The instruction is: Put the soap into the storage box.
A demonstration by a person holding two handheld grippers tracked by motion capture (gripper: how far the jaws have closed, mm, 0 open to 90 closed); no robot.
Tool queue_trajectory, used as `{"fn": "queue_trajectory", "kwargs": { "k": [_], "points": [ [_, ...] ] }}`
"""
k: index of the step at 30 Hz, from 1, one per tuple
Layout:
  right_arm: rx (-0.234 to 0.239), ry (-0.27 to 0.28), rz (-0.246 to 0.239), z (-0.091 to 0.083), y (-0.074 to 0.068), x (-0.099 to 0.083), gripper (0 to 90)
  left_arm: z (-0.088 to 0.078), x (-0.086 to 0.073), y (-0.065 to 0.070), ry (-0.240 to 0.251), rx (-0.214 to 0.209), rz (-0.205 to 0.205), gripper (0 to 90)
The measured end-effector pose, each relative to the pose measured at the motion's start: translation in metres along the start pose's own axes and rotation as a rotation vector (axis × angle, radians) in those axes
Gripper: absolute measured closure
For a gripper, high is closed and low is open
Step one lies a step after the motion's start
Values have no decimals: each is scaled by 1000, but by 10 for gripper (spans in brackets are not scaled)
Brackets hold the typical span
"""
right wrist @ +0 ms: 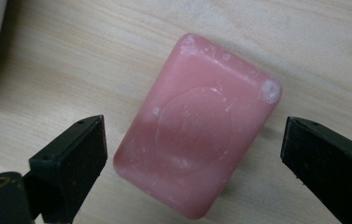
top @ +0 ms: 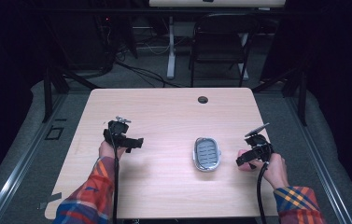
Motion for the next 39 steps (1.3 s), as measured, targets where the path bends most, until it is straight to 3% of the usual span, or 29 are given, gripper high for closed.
{"fn": "queue_trajectory", "kwargs": {
  "k": [13,15,19,28,29,31,39],
  "points": [
    [20,-7,24,-2,4,0,269,-1,0,0,-4,11,13,11],
    [36,13,47,-1,3,0,292,-1,0,0,-4,12,13,11],
    [24,3,60,-1,3,0,324,-1,0,0,-5,13,15,12],
    [21,-20,74,0,5,-1,352,-2,0,0,0,14,14,16],
    [32,1,89,2,4,0,351,-2,1,0,1,13,15,16],
    [26,-21,78,2,5,-1,351,-1,1,0,1,14,16,22],
    [31,-24,70,4,6,0,351,-1,1,1,2,12,18,23]
  ]
}}
Point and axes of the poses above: each handheld gripper's, and its own axes: z roughly forward along the jaws, x roughly out of its top, y roughly to its right, the point moved 6 cm from there along z, roughly forward along the jaws, and after that the axes turned 14 degrees about -y, right-handed, at the moved point
